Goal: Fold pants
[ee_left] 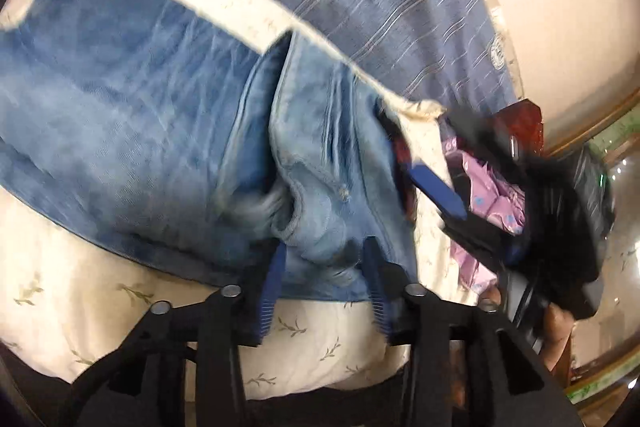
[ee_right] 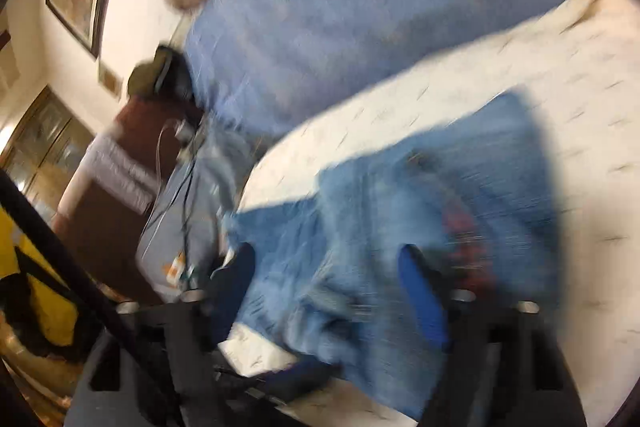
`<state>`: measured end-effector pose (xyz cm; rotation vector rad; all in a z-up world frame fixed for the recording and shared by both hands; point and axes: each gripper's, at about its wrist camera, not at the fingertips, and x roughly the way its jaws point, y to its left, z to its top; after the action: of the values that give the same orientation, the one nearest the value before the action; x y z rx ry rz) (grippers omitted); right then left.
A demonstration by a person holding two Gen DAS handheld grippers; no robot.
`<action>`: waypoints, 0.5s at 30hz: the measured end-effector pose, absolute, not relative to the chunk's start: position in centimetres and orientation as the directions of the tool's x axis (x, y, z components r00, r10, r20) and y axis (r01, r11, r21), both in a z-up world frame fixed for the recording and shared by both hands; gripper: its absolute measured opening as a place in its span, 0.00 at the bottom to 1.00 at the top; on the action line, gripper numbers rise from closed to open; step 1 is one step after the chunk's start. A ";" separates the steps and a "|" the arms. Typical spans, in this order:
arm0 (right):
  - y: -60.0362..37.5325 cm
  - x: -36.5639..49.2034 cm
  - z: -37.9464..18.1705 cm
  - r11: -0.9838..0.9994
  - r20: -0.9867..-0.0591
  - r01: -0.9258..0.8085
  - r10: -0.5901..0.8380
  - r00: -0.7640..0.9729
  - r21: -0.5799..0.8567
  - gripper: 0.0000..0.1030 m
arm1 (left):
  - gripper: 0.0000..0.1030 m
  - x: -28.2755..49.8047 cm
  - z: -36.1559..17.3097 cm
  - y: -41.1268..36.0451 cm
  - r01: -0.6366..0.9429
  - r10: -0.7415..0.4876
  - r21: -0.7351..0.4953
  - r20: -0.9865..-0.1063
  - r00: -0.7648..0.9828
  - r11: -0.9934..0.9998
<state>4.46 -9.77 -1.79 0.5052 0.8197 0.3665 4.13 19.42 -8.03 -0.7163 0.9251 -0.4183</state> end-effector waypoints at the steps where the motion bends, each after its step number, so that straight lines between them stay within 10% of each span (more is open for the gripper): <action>1: -10.6 3.7 -1.6 0.833 -0.600 -0.109 0.475 0.643 0.543 0.75 | 0.47 4.1 -7.8 19.7 0.025 -0.606 -0.716 -0.570 0.555 0.697; 7: -14.0 -0.5 -5.5 0.899 -0.692 -0.021 0.351 0.631 0.437 0.64 | 0.44 5.2 -8.6 19.1 -0.037 -0.558 -0.689 -0.616 0.556 0.724; 11: -14.0 -0.5 -6.1 0.925 -0.729 0.014 0.290 0.620 0.379 0.61 | 0.09 6.2 -7.8 16.9 -0.043 -0.469 -0.586 -0.688 0.553 0.809; 15: -13.7 -0.8 -6.0 0.934 -0.730 -0.004 0.281 0.622 0.357 0.60 | 0.06 4.8 -5.5 16.4 0.022 -0.455 -0.558 -0.653 0.606 0.830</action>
<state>-0.78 -13.69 -5.97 0.3382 0.8882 0.1674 4.76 16.38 -5.52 -0.5392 0.8859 -0.2915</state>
